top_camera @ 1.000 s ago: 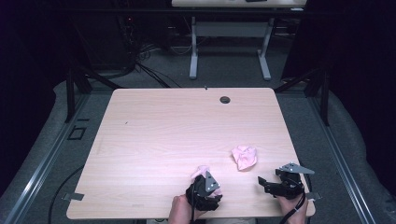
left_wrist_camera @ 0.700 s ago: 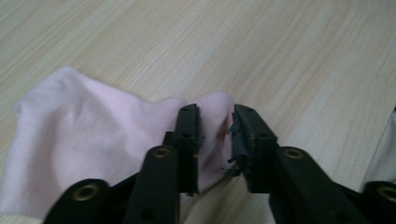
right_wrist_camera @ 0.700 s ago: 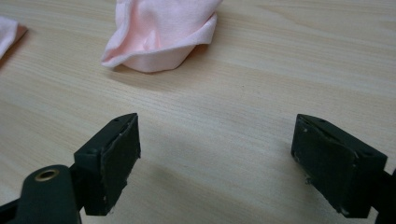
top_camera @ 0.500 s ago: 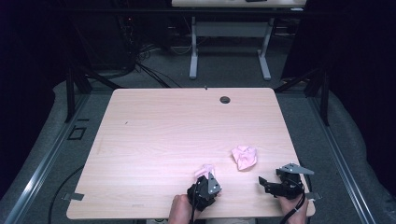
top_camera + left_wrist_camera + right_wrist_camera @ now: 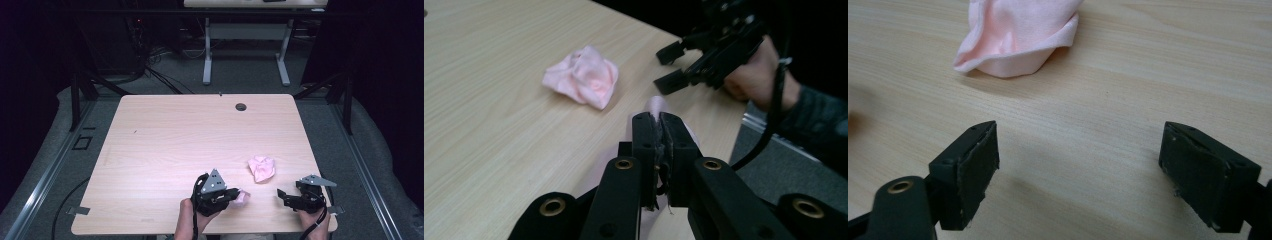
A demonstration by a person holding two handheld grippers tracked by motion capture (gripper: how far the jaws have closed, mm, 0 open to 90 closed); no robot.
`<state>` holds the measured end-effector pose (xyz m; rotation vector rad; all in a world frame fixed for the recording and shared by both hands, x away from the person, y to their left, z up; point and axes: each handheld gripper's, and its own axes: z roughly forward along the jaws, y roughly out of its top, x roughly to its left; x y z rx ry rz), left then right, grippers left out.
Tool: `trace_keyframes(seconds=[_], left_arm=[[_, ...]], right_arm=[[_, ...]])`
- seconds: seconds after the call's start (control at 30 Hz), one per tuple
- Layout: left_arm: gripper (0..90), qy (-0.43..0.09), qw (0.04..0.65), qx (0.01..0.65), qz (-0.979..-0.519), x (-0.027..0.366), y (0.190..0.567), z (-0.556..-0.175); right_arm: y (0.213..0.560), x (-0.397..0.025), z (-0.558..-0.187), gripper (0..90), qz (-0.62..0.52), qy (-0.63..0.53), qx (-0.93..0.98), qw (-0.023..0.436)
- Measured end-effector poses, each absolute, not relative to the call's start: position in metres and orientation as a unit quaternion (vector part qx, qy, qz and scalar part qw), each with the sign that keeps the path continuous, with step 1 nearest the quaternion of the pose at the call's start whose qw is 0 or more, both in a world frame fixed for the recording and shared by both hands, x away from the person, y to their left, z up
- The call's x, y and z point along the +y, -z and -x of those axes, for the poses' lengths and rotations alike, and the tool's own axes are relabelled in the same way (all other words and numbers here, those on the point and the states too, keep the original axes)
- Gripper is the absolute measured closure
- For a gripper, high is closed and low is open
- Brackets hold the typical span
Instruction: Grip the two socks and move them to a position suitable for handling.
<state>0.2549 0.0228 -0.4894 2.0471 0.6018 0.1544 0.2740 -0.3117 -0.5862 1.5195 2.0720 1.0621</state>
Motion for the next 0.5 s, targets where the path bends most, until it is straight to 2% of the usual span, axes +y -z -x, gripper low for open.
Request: trace_keyframes(seconds=[0.17, 0.27, 0.3, 0.5], left_arm=[[85.6, -0.072, 0.493, 0.269, -0.824, 0.037, 0.483, -0.261], [85.2, -0.057, 0.495, 0.321, -0.805, 0.06, 0.499, -0.278], [85.0, -0.057, 0.495, 0.321, -0.805, 0.06, 0.499, -0.278], [82.1, -0.05, 0.465, 0.401, -0.788, 0.092, 0.535, -0.307]], right_arm=[[0.586, -0.31, -0.274, 15.5, -0.539, -0.374, 0.732, 0.183], [0.584, -0.307, -0.275, 15.1, -0.538, -0.356, 0.74, 0.19], [0.584, -0.307, -0.275, 15.1, -0.538, -0.356, 0.74, 0.19], [0.569, -0.284, -0.276, 15.2, -0.518, -0.35, 0.758, 0.187]])
